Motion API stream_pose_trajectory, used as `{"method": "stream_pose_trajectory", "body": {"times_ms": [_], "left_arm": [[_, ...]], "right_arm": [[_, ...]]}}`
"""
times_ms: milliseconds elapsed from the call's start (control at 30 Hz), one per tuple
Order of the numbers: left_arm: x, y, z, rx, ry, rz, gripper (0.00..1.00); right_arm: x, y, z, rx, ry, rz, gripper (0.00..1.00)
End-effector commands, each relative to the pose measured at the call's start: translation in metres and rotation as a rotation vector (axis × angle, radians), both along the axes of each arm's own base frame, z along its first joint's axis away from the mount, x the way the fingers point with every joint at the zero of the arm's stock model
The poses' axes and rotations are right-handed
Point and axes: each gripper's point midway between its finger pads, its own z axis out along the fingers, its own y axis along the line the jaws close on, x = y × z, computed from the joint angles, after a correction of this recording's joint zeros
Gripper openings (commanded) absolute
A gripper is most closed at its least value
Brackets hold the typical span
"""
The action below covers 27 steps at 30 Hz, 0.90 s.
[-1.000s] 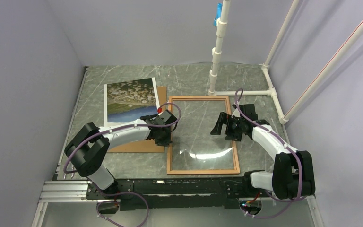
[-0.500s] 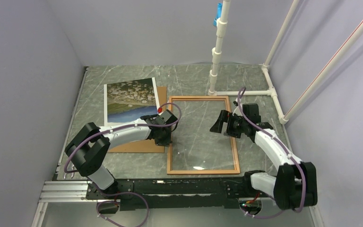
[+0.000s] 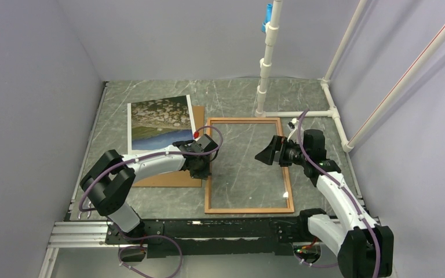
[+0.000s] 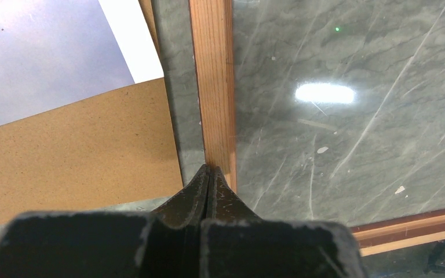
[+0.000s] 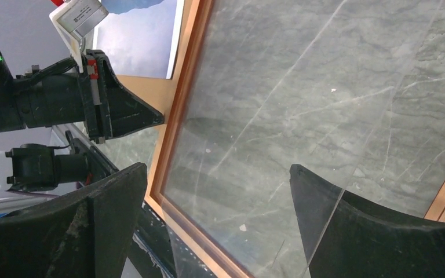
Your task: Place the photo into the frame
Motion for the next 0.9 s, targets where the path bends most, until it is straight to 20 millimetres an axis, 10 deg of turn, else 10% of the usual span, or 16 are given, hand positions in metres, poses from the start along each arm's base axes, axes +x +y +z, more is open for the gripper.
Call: {"method": "stream_pose_trajectory", "body": {"times_ms": [0, 533, 867], "left_arm": [[-0.020, 0.050, -0.034, 0.235, 0.074, -0.006, 0.00], [-0.021, 0.052, -0.035, 0.255, 0.079, -0.008, 0.00], [-0.021, 0.054, -0.034, 0.261, 0.077, -0.007, 0.00]], "right_arm": [[-0.001, 0.007, 0.010, 0.034, -0.057, 0.044, 0.95], [-0.008, 0.016, 0.035, 0.112, -0.157, 0.080, 0.91], [0.005, -0.003, 0.001, -0.005, -0.035, -0.043, 0.98]]}}
